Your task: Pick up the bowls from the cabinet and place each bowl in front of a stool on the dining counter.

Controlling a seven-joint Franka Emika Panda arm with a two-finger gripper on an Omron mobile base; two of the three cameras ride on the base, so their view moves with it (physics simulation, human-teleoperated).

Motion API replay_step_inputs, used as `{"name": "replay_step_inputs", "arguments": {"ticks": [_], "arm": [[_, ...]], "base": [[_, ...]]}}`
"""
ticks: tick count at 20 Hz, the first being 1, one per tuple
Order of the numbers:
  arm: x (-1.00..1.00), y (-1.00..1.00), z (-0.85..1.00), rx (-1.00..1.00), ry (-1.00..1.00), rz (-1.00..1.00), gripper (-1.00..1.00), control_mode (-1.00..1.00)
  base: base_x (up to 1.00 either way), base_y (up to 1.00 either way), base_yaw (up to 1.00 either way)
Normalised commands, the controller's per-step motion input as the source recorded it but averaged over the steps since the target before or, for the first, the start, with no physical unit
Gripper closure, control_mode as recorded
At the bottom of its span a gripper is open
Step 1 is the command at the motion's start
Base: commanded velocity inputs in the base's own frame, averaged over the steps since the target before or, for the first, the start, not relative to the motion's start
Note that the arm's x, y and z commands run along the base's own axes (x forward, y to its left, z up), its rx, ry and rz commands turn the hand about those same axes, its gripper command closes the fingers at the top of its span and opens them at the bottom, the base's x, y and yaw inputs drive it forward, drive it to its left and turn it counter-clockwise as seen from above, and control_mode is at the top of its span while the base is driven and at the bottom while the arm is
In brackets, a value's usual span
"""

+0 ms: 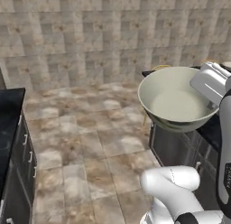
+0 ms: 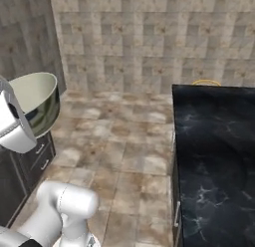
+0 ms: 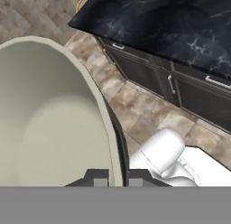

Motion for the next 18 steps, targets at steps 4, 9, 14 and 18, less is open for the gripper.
{"name": "replay_step_inputs", "arguments": {"ticks": [4,9,14,18], "arm": [[0.0,0.0,0.0,0.0,0.0,0.0,1.0,1.0],[0.0,0.0,0.0,0.0,0.0,0.0,1.0,1.0],[0.0,0.0,0.0,0.0,0.0,0.0,1.0,1.0],[0.0,0.0,0.0,0.0,0.0,0.0,1.0,1.0]], "base": [[1.0,0.0,-0.15],[1.0,0.0,-0.22],[1.0,0.04,-0.28],[1.0,0.29,-0.33]]}}
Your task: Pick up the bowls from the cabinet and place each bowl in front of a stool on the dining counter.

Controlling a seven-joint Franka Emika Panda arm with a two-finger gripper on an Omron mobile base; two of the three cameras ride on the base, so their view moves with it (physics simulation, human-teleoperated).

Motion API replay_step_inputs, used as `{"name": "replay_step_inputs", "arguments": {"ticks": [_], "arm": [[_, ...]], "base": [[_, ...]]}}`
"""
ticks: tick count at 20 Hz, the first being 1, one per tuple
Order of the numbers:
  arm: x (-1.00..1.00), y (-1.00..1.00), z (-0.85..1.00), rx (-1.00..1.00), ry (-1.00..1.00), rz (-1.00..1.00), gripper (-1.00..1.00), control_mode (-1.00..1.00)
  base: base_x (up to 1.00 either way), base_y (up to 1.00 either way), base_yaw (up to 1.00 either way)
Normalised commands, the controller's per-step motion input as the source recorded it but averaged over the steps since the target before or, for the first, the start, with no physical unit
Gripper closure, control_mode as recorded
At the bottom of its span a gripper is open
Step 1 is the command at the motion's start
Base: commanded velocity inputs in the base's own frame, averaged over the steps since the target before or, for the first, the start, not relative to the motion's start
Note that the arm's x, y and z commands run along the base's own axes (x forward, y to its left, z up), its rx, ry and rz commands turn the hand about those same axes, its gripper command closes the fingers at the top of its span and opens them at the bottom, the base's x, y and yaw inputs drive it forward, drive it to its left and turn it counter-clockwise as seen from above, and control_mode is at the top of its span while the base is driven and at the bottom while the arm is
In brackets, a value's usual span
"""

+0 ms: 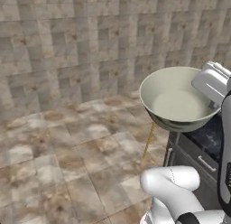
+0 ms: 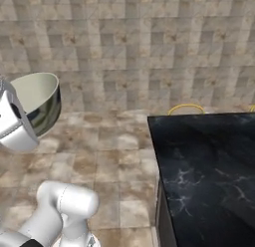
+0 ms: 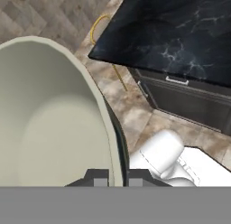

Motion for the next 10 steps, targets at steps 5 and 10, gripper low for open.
{"name": "replay_step_inputs", "arguments": {"ticks": [5,10], "arm": [[0.0,0.0,0.0,0.0,0.0,0.0,1.0,1.0],[0.0,0.0,0.0,0.0,0.0,0.0,1.0,1.0]], "base": [[1.0,0.51,-0.38],[1.0,0.63,-0.46]]}}
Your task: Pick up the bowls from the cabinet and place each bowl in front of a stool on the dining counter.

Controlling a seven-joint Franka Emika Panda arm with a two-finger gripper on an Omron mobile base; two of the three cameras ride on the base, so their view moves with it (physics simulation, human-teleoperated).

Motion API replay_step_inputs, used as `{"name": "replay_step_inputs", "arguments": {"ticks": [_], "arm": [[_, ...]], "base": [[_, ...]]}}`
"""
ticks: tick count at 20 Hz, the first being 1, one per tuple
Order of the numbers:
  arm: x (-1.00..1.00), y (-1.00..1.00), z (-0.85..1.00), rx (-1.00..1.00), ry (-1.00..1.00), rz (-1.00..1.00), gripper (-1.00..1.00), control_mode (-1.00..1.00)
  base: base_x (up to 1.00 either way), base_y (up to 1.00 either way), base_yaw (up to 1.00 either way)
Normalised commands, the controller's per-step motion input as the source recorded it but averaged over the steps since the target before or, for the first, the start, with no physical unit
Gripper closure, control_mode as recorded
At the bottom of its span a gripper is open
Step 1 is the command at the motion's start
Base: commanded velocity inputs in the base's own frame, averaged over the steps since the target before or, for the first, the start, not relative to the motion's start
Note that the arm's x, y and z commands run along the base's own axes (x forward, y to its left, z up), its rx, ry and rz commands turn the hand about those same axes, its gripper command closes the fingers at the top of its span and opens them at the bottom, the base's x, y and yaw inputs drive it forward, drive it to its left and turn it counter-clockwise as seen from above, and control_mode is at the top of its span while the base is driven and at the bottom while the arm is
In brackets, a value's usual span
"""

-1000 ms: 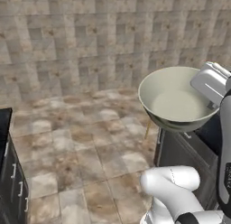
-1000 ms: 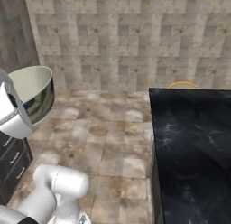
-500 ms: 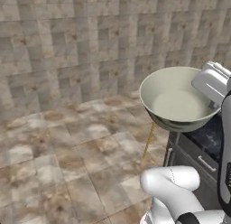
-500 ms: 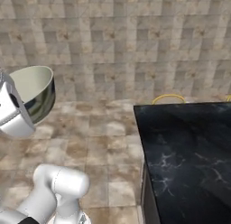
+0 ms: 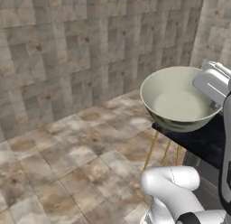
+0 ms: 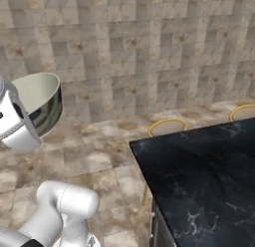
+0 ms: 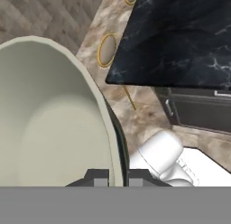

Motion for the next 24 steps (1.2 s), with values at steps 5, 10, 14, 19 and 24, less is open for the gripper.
{"name": "replay_step_inputs", "arguments": {"ticks": [5,10,14,19,24], "arm": [[0.0,0.0,0.0,0.0,0.0,0.0,1.0,1.0],[0.0,0.0,0.0,0.0,0.0,0.0,1.0,1.0],[0.0,0.0,0.0,0.0,0.0,0.0,1.0,1.0],[0.0,0.0,0.0,0.0,0.0,0.0,1.0,1.0],[0.0,0.0,0.0,0.0,0.0,0.0,1.0,1.0]], "base": [[1.0,0.77,-0.53],[0.97,0.8,-0.55],[0.84,0.81,-0.59],[0.6,0.55,-0.65],[0.45,0.3,-0.73]]}}
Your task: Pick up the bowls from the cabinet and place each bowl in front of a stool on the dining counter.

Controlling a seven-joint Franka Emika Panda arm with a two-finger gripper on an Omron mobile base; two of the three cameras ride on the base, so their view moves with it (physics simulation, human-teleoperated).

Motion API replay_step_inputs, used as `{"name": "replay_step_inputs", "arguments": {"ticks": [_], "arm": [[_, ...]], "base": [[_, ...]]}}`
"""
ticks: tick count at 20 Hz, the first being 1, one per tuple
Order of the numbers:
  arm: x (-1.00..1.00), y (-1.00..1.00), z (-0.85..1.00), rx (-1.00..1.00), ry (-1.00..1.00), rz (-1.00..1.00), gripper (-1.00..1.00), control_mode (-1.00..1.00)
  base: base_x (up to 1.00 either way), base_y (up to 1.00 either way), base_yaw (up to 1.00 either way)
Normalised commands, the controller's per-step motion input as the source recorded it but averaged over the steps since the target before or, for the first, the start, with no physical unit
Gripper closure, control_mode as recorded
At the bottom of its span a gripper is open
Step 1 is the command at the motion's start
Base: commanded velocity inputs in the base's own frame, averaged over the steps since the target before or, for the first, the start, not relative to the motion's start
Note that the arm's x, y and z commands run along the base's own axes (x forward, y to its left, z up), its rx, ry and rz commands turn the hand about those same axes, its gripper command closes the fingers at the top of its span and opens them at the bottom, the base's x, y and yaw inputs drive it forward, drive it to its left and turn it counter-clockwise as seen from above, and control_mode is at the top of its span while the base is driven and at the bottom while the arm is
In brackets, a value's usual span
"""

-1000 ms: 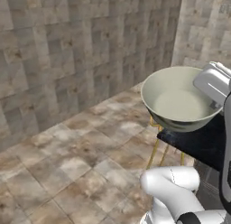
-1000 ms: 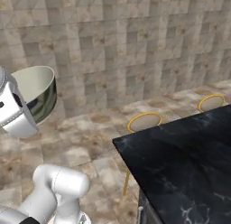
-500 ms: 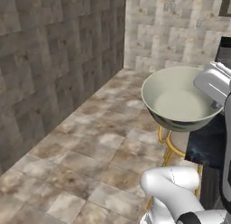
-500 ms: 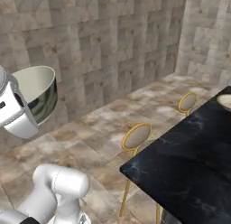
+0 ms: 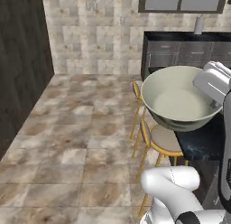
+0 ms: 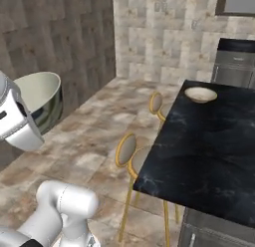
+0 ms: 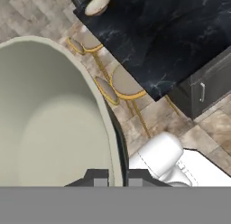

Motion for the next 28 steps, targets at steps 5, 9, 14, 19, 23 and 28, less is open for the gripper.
{"name": "replay_step_inputs", "arguments": {"ticks": [5,9,14,19,23,28], "arm": [[0.0,0.0,0.0,0.0,0.0,0.0,1.0,1.0],[0.0,0.0,0.0,0.0,0.0,0.0,1.0,1.0],[0.0,0.0,0.0,0.0,0.0,0.0,1.0,1.0],[0.0,0.0,0.0,0.0,0.0,0.0,1.0,1.0],[0.0,0.0,0.0,0.0,0.0,0.0,1.0,1.0],[0.0,0.0,0.0,0.0,0.0,0.0,1.0,1.0]], "base": [[0.49,0.5,-0.71],[0.54,0.89,-0.68],[0.55,0.97,-0.66],[0.55,0.5,-0.66],[0.54,0.29,-0.63],[0.36,0.53,-0.68]]}}
